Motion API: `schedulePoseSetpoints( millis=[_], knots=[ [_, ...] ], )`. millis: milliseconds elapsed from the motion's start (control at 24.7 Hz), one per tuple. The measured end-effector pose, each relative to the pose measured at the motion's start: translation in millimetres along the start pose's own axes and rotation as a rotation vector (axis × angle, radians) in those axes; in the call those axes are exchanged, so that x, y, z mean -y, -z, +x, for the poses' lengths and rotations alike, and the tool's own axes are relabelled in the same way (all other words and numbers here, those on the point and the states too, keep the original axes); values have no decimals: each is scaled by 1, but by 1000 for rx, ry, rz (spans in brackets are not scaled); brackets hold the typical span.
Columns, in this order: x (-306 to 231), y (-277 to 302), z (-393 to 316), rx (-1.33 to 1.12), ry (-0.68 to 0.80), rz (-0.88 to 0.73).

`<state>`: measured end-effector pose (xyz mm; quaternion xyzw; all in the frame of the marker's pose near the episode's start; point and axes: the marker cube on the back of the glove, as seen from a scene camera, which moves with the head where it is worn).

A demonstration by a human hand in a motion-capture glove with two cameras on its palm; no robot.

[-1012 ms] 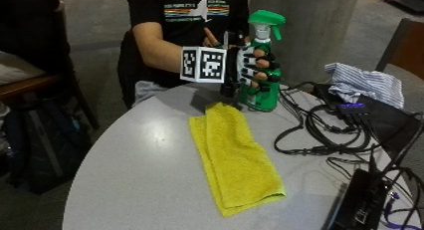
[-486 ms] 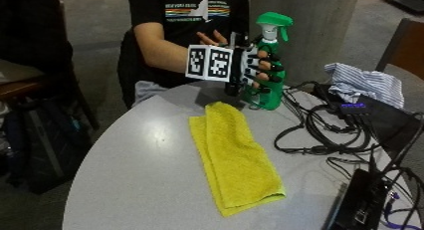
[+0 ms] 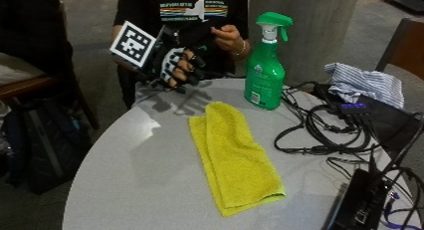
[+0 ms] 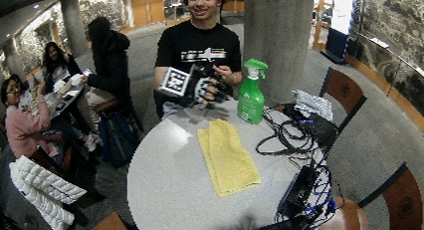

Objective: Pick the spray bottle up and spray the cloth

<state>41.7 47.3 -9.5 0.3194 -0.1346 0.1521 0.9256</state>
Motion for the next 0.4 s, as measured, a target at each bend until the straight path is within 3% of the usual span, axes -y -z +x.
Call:
schedulePoseSetpoints(
  millis=[202,405],
  knots=[
    [-38,55,48,-201,-65,-29],
    [-50,69,68,-265,-52,10]
  ],
)
